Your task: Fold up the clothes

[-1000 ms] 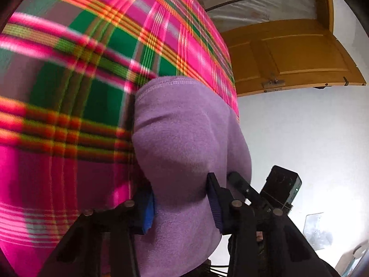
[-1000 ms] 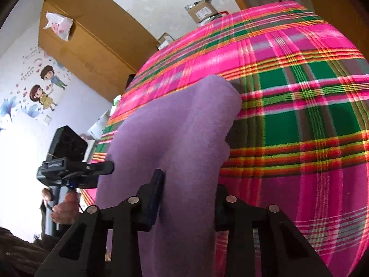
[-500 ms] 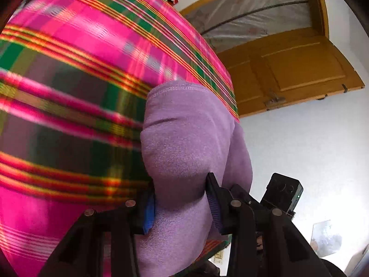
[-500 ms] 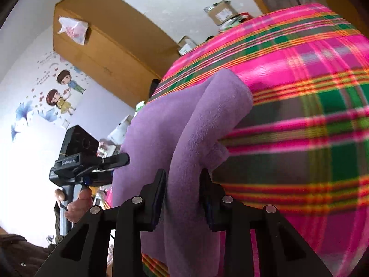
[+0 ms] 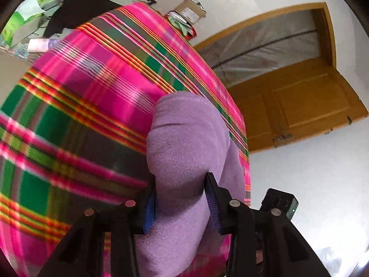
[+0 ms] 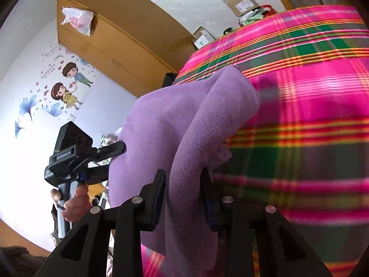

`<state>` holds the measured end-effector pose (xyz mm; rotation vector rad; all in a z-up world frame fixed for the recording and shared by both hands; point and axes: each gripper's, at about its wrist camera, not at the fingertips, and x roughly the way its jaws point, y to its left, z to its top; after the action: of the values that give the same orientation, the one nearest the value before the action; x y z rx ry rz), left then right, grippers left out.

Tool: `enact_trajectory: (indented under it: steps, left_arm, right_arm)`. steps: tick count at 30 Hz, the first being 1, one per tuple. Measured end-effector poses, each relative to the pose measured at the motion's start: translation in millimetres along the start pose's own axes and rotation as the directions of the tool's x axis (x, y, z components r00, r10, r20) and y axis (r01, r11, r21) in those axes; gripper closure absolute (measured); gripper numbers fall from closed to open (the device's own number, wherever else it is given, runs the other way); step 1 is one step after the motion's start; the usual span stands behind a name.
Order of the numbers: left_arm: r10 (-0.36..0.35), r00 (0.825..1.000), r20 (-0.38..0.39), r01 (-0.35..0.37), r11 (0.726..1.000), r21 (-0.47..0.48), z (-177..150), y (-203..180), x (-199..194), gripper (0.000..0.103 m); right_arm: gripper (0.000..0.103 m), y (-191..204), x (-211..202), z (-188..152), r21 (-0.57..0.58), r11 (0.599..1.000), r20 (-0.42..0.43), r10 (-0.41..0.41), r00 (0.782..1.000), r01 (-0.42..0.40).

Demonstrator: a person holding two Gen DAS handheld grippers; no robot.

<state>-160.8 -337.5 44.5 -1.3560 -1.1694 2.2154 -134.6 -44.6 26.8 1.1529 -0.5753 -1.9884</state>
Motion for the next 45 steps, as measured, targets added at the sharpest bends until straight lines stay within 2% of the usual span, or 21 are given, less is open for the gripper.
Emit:
enact_trajectory:
  steps: [10,18,25,29,32,41,45]
  left_arm:
    - [0.006,0.999,0.047,-0.002,0.997,-0.081,34.2,34.3,1.0,0.064]
    - [0.028,0.998,0.052,-0.021,0.992,-0.122,42.2,55.2,8.5,0.064]
    - [0.038,0.998,0.048,-0.032,0.992,-0.122,37.5,66.1,4.2,0.063]
    - [0.049,0.997,0.057,-0.042,0.991,-0.129,34.2,67.7,-0.6,0.063]
    - [0.078,0.994,0.072,-0.069,0.990,-0.124,27.6,63.6,-4.5,0.063]
    - [0.191,0.978,0.078,-0.186,0.980,-0.067,-4.7,54.0,-13.3,0.059]
    - [0.224,0.972,0.077,-0.219,0.974,-0.062,-17.7,54.3,-18.7,0.059]
  right_arm:
    - [0.072,10.0,50.4,31.0,-0.027,1.000,0.003,0.004,1.000,-0.004]
    - [0.072,5.5,72.2,38.6,-0.029,1.000,0.018,0.013,1.000,-0.012]
    - [0.070,-0.9,70.1,33.8,-0.051,0.993,0.016,-0.101,0.995,0.102]
    - [0.069,-11.3,65.5,28.1,-0.021,0.990,0.010,-0.140,0.990,0.140]
    - [0.063,-8.1,58.7,24.3,-0.038,0.981,0.029,-0.187,0.982,0.188]
    - [0.063,10.0,47.1,5.2,-0.126,0.938,0.069,-0.316,0.946,0.323]
    - [0.063,30.5,33.0,-15.9,-0.207,0.892,0.162,-0.373,0.913,0.402]
